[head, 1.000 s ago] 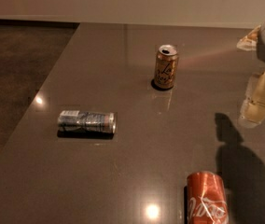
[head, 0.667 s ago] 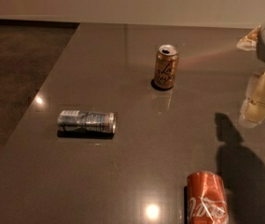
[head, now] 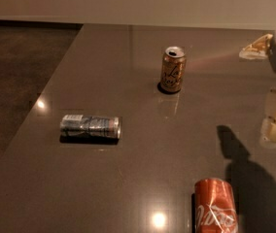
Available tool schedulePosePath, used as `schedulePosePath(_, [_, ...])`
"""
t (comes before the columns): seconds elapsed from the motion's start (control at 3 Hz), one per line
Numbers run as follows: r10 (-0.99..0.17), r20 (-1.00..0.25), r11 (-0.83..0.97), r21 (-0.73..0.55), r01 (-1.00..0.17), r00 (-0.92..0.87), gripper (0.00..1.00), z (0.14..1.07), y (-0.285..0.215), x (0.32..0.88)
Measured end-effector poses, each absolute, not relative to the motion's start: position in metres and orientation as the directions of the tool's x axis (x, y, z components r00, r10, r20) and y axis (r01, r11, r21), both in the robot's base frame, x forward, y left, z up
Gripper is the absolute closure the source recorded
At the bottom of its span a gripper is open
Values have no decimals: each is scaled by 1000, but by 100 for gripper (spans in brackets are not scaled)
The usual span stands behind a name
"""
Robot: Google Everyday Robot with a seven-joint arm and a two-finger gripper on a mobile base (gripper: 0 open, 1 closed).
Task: Pick coke can
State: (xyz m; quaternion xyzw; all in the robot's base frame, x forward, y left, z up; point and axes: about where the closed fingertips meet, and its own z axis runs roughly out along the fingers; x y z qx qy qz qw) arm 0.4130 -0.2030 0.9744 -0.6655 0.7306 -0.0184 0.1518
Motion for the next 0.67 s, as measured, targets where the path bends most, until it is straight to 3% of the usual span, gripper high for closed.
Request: schedulePosePath(0.67, [-959, -155, -207, -191, -960, 237, 0, 942, -190, 361])
